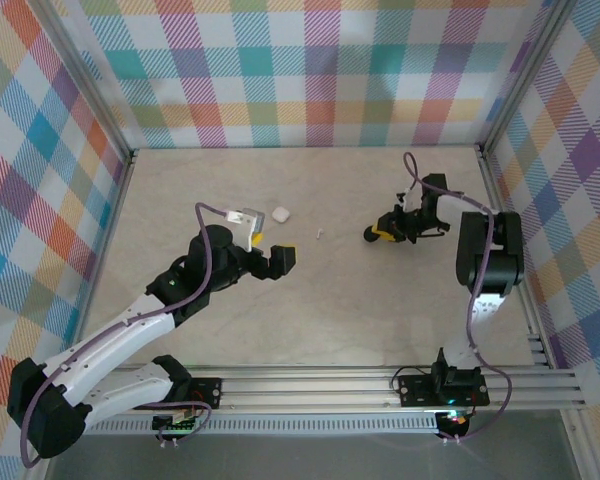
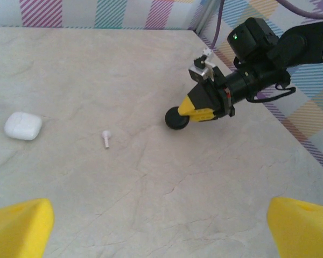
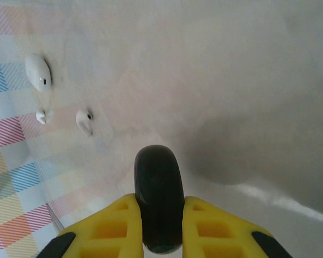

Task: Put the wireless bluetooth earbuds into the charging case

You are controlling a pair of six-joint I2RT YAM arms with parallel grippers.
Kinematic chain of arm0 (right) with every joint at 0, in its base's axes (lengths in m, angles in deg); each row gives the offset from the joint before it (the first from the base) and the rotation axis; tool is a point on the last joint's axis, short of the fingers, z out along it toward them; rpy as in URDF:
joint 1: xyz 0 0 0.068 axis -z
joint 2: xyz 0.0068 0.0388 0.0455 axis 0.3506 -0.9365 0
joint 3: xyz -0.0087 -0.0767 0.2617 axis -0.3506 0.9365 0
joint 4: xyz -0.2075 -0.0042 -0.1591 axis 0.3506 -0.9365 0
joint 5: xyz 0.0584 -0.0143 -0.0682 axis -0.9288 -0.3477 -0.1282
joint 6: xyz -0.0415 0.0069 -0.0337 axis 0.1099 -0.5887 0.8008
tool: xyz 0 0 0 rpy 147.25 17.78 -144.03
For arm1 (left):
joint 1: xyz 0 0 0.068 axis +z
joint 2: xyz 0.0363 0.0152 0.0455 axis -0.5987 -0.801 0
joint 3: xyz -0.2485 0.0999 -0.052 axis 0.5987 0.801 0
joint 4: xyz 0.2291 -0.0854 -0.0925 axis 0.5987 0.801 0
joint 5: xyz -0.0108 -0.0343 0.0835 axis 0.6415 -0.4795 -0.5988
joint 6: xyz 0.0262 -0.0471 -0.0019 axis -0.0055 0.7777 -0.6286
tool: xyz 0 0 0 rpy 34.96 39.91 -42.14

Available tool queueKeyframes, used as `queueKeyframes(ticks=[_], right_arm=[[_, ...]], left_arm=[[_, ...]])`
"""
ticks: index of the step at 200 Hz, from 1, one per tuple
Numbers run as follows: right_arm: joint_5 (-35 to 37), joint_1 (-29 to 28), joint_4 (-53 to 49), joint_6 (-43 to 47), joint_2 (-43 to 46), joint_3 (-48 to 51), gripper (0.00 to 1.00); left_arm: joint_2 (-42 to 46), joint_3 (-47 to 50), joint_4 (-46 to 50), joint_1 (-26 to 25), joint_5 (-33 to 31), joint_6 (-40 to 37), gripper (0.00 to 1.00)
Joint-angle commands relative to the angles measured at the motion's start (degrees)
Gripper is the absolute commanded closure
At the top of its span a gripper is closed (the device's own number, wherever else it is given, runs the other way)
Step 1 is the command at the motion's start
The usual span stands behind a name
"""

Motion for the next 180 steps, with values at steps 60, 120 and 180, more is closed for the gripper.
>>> queueKeyframes(ticks=[60, 120, 180], right_arm=[[2.47, 1.13, -13.32, 7.55, -5.98, -8.30, 0.74], [11.02, 1.10, -21.44, 6.93, -2.22, -12.38, 0.48], [25.05, -8.49, -23.59, 6.61, 4.26, -17.15, 0.57]], left_arm=[[-1.11, -0.04, 3.36, 4.94, 1.04, 0.74, 0.00], [-1.58, -0.72, 5.13, 6.84, 1.68, 1.00, 0.00], [1.61, 1.22, 9.39, 8.43, -1.07, 1.00, 0.00]])
